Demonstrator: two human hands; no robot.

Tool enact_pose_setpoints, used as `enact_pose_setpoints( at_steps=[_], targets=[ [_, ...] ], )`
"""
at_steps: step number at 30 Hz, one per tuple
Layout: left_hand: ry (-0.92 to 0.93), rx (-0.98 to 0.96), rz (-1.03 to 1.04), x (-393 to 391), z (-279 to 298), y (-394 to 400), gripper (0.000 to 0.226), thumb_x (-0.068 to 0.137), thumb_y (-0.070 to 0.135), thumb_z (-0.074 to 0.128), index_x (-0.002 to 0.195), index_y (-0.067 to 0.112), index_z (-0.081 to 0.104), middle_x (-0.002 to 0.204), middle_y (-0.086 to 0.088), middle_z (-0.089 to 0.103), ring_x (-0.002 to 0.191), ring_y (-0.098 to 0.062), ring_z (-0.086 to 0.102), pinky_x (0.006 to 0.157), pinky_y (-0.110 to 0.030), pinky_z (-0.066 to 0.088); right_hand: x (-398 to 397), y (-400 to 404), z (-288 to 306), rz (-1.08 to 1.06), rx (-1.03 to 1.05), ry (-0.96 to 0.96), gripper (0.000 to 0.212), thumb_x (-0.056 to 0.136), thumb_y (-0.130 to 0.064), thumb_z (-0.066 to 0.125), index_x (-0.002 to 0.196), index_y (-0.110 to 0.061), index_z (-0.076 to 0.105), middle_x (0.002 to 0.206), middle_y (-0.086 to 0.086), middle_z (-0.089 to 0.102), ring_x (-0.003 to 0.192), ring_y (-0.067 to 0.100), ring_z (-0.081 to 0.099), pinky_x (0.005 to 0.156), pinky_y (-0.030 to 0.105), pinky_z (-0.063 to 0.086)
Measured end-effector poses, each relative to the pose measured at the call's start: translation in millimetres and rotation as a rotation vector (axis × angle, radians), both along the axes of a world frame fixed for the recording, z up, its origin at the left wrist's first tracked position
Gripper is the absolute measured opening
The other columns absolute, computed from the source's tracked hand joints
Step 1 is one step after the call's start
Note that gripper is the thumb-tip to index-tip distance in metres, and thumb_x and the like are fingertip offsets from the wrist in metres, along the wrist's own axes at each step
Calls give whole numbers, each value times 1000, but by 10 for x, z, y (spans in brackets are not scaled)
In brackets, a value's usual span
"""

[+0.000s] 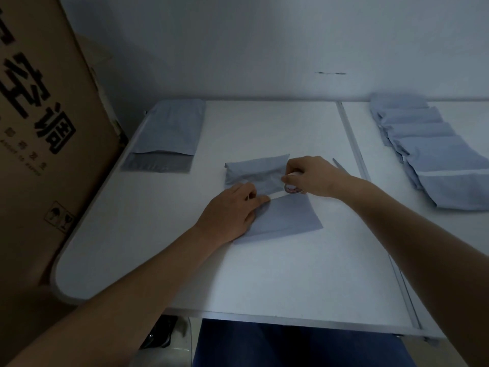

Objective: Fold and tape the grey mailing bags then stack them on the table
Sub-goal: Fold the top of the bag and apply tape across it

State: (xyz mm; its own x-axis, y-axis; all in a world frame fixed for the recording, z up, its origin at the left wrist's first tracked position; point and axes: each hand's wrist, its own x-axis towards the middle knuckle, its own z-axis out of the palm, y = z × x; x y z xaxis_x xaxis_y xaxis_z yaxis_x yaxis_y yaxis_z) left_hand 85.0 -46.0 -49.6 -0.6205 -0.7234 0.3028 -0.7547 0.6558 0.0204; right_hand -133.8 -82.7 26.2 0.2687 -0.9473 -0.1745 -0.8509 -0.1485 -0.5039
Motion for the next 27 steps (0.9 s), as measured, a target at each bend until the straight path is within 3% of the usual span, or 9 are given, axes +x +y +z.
enact_pose_setpoints(
  at_steps=[10, 17, 22, 27],
  targets=[
    [-14, 4, -14, 0, 13, 4, 40, 89, 26, 38, 120, 20, 63, 95, -3, 53, 77, -17, 50, 56, -27, 42, -12, 42, -69, -10, 0, 0, 12, 89, -23, 60, 85, -12, 62, 80, -3, 57, 77, 16, 54, 58, 19, 38],
    [-77, -37, -59, -28, 66, -16, 43, 89, 27, 39, 124, 23, 64, 92, -3, 56, 76, -18, 54, 60, -20, 28, -34, 34, -100, -14, 18, -14, 9, 88, -23, 61, 81, -18, 59, 89, 2, 65, 83, 19, 60, 62, 23, 42],
    [-88, 10, -79, -24, 76, -38, 45, 89, 27, 39, 127, 23, 62, 93, -4, 55, 78, -19, 53, 59, -21, 30, -62, 62, -90, -20, 37, -53, 20, 88, -22, 61, 71, -29, 53, 80, -8, 60, 78, 13, 57, 59, 21, 38],
    [-71, 66, -94, -69, 127, -89, 36, 89, 22, 51, 123, 21, 65, 90, -5, 56, 77, -21, 55, 52, -24, 35, -81, 52, -96, -42, 56, -70, 6, 86, -22, 62, 80, -19, 62, 83, -6, 62, 73, 8, 55, 58, 21, 36]
  ],
)
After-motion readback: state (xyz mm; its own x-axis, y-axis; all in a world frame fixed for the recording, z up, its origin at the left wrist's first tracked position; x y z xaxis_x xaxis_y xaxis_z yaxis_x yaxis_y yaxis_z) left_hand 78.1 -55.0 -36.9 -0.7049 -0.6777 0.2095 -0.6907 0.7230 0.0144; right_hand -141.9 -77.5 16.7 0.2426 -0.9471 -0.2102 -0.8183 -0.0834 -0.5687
